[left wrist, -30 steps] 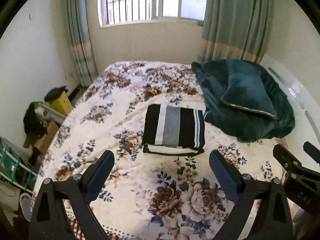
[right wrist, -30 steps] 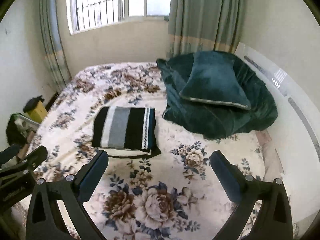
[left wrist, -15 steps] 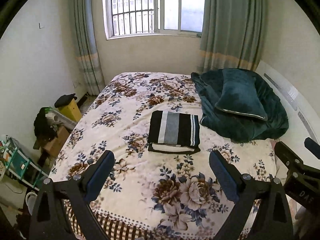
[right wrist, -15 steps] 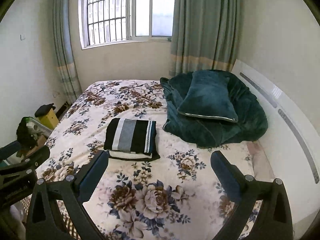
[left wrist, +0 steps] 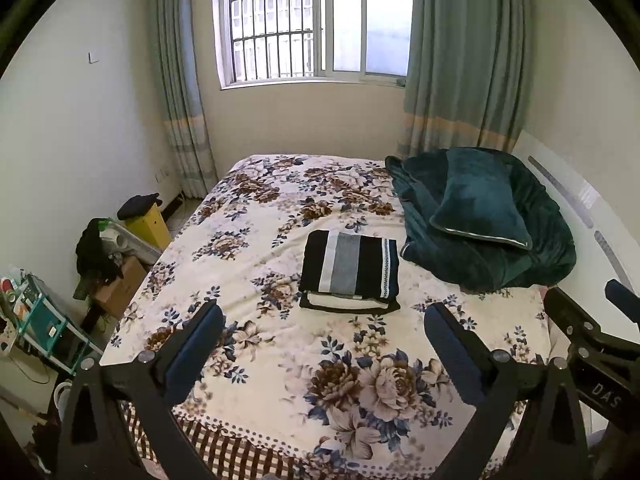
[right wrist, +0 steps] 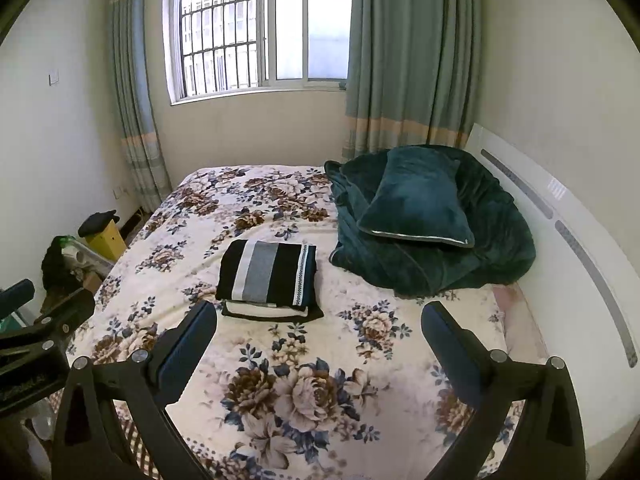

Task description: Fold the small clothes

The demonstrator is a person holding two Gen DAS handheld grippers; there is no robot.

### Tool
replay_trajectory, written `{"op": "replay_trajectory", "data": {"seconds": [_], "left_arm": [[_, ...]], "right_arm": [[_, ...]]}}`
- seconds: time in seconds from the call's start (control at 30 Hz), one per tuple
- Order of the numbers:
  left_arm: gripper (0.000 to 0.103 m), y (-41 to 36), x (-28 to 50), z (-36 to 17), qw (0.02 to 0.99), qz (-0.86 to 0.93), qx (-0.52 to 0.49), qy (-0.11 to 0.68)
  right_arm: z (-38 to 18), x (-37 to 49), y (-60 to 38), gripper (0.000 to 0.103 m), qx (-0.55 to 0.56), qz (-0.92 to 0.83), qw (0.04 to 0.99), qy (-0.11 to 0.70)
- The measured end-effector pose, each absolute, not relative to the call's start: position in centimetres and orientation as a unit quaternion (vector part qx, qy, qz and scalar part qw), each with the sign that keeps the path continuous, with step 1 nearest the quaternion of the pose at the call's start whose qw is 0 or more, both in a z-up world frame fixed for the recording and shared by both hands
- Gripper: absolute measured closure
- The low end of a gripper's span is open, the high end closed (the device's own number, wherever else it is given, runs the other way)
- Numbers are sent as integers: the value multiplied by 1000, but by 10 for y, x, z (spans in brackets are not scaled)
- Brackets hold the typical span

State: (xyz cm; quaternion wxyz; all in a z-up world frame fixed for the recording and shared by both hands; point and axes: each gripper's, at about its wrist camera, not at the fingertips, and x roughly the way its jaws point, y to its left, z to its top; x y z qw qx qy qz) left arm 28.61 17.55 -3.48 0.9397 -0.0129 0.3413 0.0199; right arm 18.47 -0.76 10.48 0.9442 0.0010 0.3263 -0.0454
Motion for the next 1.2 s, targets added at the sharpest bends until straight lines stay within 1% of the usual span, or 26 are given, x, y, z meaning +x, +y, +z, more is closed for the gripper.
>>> {"op": "replay_trajectory", "data": {"seconds": [1.2], "left_arm": [[0,164,273,-27,940,31,-7,340]], "right_arm": [[111,186,-23,0,-2,-31,944,328]]}}
